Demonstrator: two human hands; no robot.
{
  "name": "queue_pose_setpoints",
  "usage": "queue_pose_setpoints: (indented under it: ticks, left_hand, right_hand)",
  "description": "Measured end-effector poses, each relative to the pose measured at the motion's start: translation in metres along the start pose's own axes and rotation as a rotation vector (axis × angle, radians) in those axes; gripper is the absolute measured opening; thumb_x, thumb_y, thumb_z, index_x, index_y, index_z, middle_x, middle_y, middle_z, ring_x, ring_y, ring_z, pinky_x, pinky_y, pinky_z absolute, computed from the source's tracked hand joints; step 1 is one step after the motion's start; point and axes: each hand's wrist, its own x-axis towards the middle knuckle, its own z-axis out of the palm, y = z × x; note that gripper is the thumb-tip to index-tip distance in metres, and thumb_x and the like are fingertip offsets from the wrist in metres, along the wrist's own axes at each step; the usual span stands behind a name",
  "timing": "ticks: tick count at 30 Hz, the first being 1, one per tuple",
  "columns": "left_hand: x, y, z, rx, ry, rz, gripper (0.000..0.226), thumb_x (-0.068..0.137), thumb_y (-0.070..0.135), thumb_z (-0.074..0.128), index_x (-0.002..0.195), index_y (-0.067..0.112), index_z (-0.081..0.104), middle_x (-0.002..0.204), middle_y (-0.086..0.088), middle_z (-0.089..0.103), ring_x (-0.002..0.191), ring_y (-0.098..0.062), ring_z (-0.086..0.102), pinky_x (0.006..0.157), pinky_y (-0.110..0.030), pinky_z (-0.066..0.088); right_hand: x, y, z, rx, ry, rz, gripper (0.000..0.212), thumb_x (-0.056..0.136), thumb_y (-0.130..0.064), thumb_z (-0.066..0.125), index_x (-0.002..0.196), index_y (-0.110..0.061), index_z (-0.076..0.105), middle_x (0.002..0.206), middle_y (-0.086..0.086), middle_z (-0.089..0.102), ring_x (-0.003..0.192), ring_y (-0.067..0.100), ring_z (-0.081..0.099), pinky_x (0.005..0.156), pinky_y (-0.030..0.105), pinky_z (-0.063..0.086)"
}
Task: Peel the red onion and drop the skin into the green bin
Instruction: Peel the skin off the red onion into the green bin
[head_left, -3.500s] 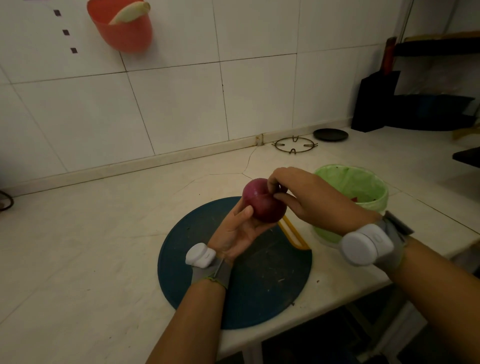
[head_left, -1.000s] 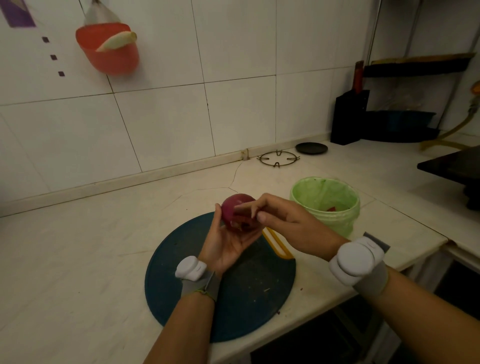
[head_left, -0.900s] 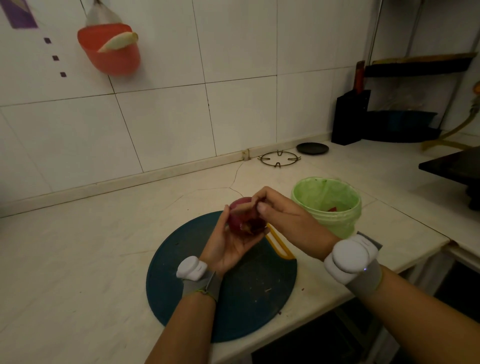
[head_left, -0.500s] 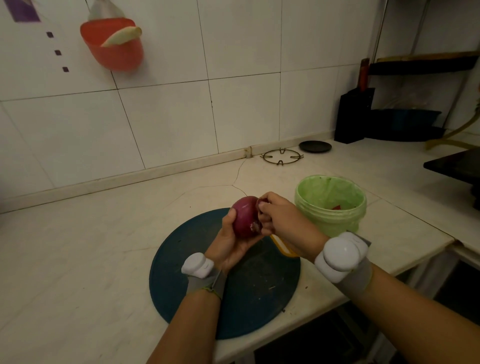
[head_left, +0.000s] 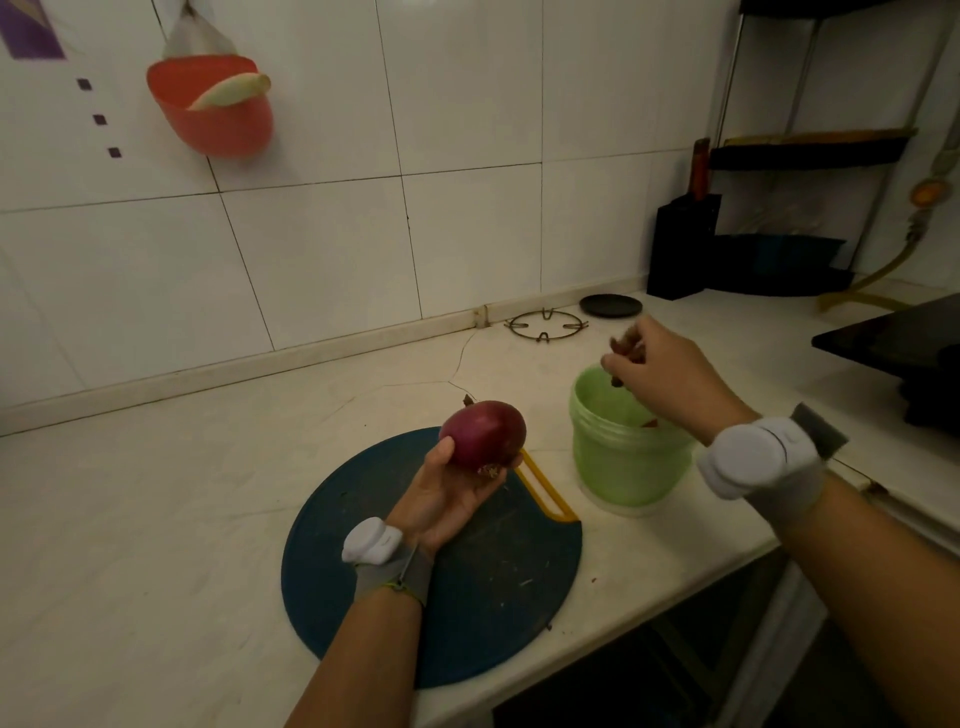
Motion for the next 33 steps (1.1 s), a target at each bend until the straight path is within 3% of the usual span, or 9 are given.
queue_pose_setpoints:
  ticks: [4, 6, 8, 10, 12, 15, 21, 26, 33]
  left_hand:
    - [0.000, -0.002, 0.000, 0.018, -0.035, -0.015, 0.098, 0.030, 0.031, 0.097, 0.118, 0.019, 0.055, 0.116, -0.022, 0.058, 0.094, -0.037, 0.066, 0.069, -0.033, 0.059]
    - [-0.001, -0.002, 0.000, 0.013, -0.039, -0.023, 0.099, 0.029, 0.029, 0.096, 0.117, 0.019, 0.055, 0.119, -0.023, 0.055, 0.095, -0.037, 0.066, 0.068, -0.033, 0.058]
    - [0.000, -0.001, -0.002, 0.013, -0.042, -0.031, 0.101, 0.028, 0.028, 0.096, 0.119, 0.019, 0.053, 0.123, -0.022, 0.051, 0.101, -0.037, 0.061, 0.071, -0.034, 0.058]
    - [0.001, -0.001, -0.003, 0.024, -0.048, -0.034, 0.104, 0.029, 0.028, 0.096, 0.122, 0.019, 0.051, 0.126, -0.021, 0.050, 0.107, -0.036, 0.057, 0.078, -0.036, 0.058]
    - [0.000, -0.001, -0.002, 0.029, -0.063, -0.025, 0.105, 0.031, 0.028, 0.096, 0.124, 0.018, 0.050, 0.125, -0.021, 0.052, 0.107, -0.035, 0.059, 0.080, -0.037, 0.057]
    - [-0.002, -0.001, -0.003, 0.059, -0.131, 0.028, 0.100, 0.038, 0.032, 0.095, 0.124, 0.014, 0.048, 0.118, -0.018, 0.062, 0.107, -0.034, 0.062, 0.082, -0.040, 0.056]
    - [-0.002, 0.000, -0.002, 0.107, -0.156, 0.036, 0.100, 0.041, 0.032, 0.095, 0.124, 0.009, 0.045, 0.111, -0.014, 0.067, 0.105, -0.028, 0.064, 0.086, -0.036, 0.054]
    - [0.000, -0.001, -0.004, 0.118, -0.125, 0.028, 0.102, 0.037, 0.034, 0.095, 0.124, 0.009, 0.048, 0.116, -0.018, 0.058, 0.105, -0.028, 0.064, 0.092, -0.038, 0.051]
    - [-0.001, 0.000, -0.002, 0.132, -0.107, 0.010, 0.103, 0.033, 0.035, 0.096, 0.121, 0.012, 0.049, 0.115, -0.016, 0.058, 0.102, -0.027, 0.064, 0.090, -0.036, 0.052]
  right_hand:
    - [0.007, 0.025, 0.004, -0.296, -0.063, 0.037, 0.025, 0.087, -0.034, 0.060, 0.100, -0.013, 0.058, 0.105, 0.007, 0.059, 0.088, 0.021, 0.055, 0.077, 0.033, 0.049]
    - [0.004, 0.025, 0.007, -0.251, 0.035, -0.067, 0.025, 0.083, -0.036, 0.064, 0.099, -0.017, 0.058, 0.111, 0.004, 0.056, 0.100, 0.020, 0.052, 0.084, 0.029, 0.044]
    - [-0.006, 0.013, 0.009, -0.060, 0.042, -0.233, 0.026, 0.078, -0.036, 0.070, 0.095, -0.023, 0.055, 0.115, -0.004, 0.056, 0.106, 0.012, 0.049, 0.089, 0.025, 0.039]
    - [-0.023, -0.004, 0.016, 0.127, -0.144, -0.365, 0.033, 0.072, -0.037, 0.074, 0.092, -0.028, 0.050, 0.119, -0.014, 0.056, 0.112, 0.007, 0.050, 0.095, 0.026, 0.044]
    - [-0.040, -0.019, 0.028, 0.159, -0.331, -0.475, 0.039, 0.068, -0.036, 0.077, 0.091, -0.029, 0.046, 0.120, -0.019, 0.055, 0.115, 0.003, 0.051, 0.099, 0.024, 0.044]
    - [-0.051, -0.027, 0.047, 0.198, -0.377, -0.600, 0.041, 0.069, -0.027, 0.080, 0.090, -0.024, 0.045, 0.114, -0.015, 0.058, 0.111, -0.001, 0.052, 0.096, 0.018, 0.043]
    - [-0.053, -0.023, 0.057, 0.204, -0.229, -0.674, 0.035, 0.074, -0.016, 0.076, 0.083, -0.020, 0.042, 0.099, -0.004, 0.058, 0.096, 0.016, 0.056, 0.080, 0.038, 0.049]
    - [-0.053, -0.020, 0.060, 0.179, -0.186, -0.687, 0.036, 0.074, -0.016, 0.075, 0.079, -0.018, 0.039, 0.090, -0.004, 0.053, 0.085, 0.018, 0.053, 0.071, 0.037, 0.048]
    - [-0.052, -0.019, 0.059, 0.173, -0.194, -0.713, 0.032, 0.075, -0.013, 0.074, 0.082, -0.013, 0.043, 0.101, -0.003, 0.055, 0.094, 0.015, 0.053, 0.076, 0.032, 0.047]
